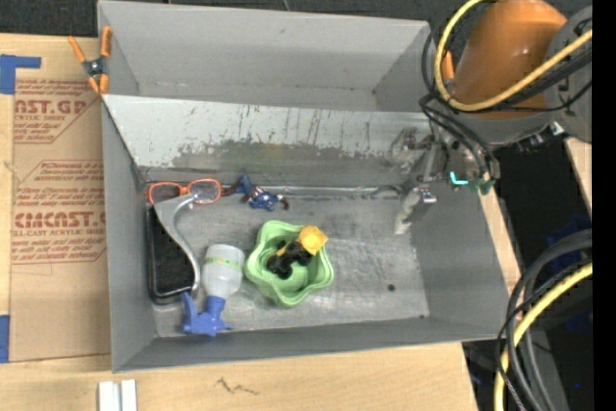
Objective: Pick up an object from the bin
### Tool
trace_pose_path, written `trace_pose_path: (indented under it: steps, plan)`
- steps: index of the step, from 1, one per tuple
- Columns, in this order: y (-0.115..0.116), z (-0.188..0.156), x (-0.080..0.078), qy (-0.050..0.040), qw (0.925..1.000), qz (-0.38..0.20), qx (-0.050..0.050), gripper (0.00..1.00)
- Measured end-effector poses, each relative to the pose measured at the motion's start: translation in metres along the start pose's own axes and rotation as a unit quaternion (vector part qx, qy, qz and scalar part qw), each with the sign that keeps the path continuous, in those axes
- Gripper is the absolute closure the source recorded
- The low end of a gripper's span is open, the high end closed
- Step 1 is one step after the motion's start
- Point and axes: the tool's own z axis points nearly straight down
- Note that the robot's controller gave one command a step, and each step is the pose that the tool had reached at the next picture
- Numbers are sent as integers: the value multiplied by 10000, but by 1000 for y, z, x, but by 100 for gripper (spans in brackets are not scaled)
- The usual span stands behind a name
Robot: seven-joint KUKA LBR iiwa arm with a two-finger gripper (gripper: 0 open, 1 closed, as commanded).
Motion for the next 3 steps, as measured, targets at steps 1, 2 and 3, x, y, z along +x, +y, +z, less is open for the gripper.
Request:
trace_pose_path:
  steps: [1, 2, 3]
  plan:
    - [0, -4, -2, -37, 10000, -4, 5, 0]
    - [9, 41, 13, -71, 10000, -63, 10, 0]
    - [26, 87, 9, -34, 9989, 473, -4, 0]
